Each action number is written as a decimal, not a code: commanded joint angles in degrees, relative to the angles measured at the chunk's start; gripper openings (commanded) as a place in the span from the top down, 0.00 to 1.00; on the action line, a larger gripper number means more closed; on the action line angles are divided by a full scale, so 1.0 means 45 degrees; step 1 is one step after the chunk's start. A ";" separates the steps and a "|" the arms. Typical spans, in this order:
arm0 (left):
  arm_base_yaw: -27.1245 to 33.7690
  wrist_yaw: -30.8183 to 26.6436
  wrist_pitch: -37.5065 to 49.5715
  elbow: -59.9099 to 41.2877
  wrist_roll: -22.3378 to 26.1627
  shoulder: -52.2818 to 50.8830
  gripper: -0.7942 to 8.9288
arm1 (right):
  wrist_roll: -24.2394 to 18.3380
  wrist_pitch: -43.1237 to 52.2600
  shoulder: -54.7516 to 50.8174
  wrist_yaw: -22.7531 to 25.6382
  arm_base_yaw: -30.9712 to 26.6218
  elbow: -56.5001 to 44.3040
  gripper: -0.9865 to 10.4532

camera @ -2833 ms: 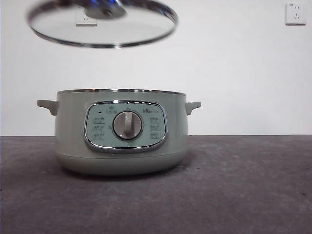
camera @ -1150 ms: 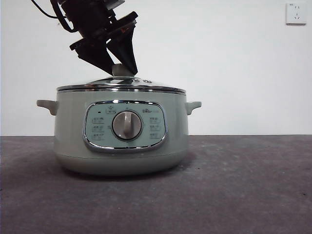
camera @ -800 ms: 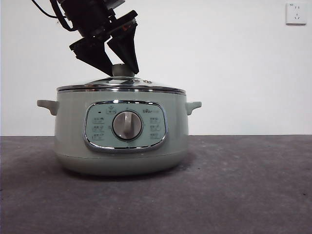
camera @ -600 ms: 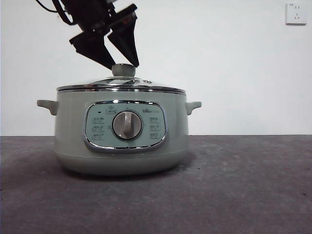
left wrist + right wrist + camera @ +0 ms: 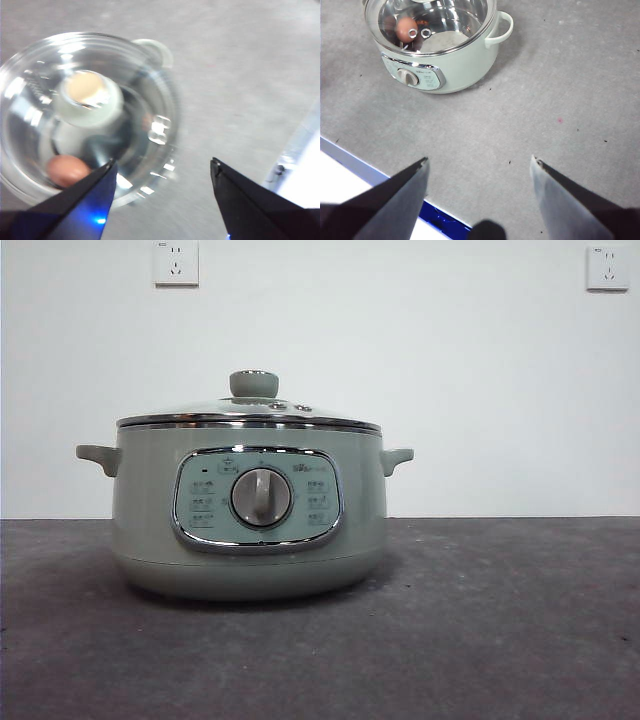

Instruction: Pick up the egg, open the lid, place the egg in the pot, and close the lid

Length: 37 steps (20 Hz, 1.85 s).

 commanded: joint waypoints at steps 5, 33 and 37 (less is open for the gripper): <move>0.0039 0.0248 -0.1146 0.0019 -0.0301 -0.1243 0.60 | 0.0078 0.0024 -0.0010 -0.0010 0.0039 -0.0107 0.61; 0.0044 0.0097 -0.1064 0.0019 0.0029 -0.1297 0.92 | 0.0296 -0.0335 -0.0005 0.0015 0.0039 -0.0102 0.91; 0.0423 0.0092 0.1433 0.0019 0.0078 -0.1345 0.92 | 0.0296 -0.0335 -0.0005 0.0015 0.0039 -0.0102 0.91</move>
